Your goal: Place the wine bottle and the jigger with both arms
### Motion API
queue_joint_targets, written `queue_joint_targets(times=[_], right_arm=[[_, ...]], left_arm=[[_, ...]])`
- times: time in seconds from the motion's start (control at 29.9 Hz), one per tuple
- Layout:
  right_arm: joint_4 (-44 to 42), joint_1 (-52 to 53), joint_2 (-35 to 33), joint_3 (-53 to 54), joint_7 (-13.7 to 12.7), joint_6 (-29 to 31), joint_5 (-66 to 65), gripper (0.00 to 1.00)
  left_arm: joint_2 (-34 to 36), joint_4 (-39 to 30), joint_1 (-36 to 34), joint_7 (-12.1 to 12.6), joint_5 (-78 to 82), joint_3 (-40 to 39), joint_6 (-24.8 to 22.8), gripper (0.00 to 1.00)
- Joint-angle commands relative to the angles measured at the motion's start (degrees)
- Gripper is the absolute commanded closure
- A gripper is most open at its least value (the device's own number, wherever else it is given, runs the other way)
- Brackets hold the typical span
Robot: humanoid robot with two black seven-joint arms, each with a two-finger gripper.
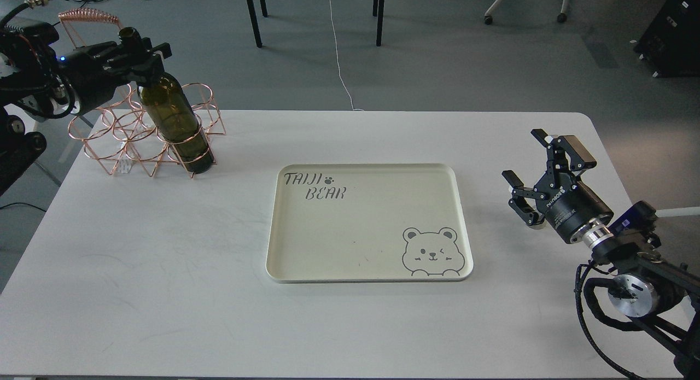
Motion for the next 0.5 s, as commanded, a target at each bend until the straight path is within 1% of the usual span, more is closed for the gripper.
queue_joint_targets(times=[0.0,0.07,0.13,0.17,0.3,0.4,0.47], right_arm=[[0.0,0.0,0.0,0.0,0.0,0.0,0.0,0.02],[0.0,0.0,0.0,0.0,0.0,0.0,0.0,0.02],[0.0,0.0,0.0,0.0,0.0,0.0,0.0,0.02],[0.0,-0.1,0.0,0.0,0.0,0.0,0.0,0.02],[0.0,-0.1,0.0,0.0,0.0,0.0,0.0,0.02],[0.0,-0.1,0.0,0.1,0.0,0.0,0.0,0.02],[0.0,0.0,0.2,0.1,0.0,0.0,0.0,0.02]], left_arm=[[0.0,0.0,-0.1,0.0,-0.2,-0.1,0.0,0.27],[0.0,0.0,-0.1,0.0,-0.3,-0.1,0.0,0.14],[0.0,-0.3,0.0,0.0,-1.2,-0.1,0.0,0.06],[0.0,-0.4,0.0,0.0,-1.9,-0.1,0.0,0.03],[0.6,-0.7,0.4,0.0,-3.3,-0.1,0.0,0.02],[1.7,-1.1,2.0,0.0,-3.8,-0.1,-0.1,0.02],[3.6,-3.1,2.8,0.0,-4.6,-0.2,-0.2,0.02]])
